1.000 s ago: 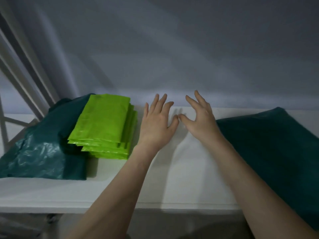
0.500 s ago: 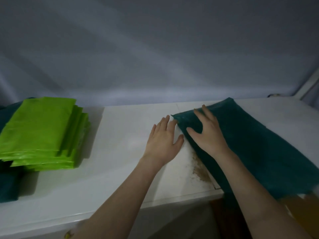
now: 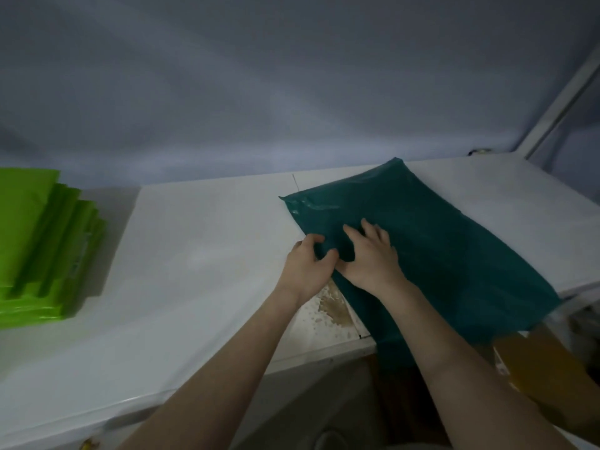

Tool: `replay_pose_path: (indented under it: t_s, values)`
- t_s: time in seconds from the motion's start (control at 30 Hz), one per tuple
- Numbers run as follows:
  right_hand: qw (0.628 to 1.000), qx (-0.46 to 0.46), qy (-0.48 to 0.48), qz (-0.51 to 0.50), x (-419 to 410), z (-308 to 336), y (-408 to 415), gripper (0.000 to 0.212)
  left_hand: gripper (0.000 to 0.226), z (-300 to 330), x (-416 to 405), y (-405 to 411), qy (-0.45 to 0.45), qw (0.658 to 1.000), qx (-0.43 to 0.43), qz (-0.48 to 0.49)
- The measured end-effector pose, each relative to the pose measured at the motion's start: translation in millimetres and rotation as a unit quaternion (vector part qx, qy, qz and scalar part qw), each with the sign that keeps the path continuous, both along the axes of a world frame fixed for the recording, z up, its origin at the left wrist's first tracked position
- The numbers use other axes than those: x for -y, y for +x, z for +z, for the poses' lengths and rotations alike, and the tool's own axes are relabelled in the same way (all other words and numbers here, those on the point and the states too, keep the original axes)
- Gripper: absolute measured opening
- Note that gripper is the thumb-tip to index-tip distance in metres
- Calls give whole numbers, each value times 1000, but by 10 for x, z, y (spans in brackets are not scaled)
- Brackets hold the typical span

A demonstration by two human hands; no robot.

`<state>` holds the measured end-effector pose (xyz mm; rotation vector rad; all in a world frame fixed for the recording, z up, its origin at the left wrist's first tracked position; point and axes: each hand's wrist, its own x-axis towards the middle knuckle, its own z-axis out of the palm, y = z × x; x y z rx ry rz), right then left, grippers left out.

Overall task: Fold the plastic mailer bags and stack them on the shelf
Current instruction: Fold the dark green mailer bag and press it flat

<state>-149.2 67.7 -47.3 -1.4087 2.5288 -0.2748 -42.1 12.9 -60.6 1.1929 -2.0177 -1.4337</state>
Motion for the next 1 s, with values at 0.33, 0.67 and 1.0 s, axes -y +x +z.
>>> replay_pose_path:
  t_s: [0.33,0.67,1.0]
  values:
    - [999,8,-37,21,59,18,111,60,43,12,33,-71,258,919,-258,148]
    - [961,214,-165,67,209,143,477,48,36,113,149,176,312,925,-217,29]
    - [919,325,-208,78,237,221,615,50,29,242,255,551,221,957,-178,58]
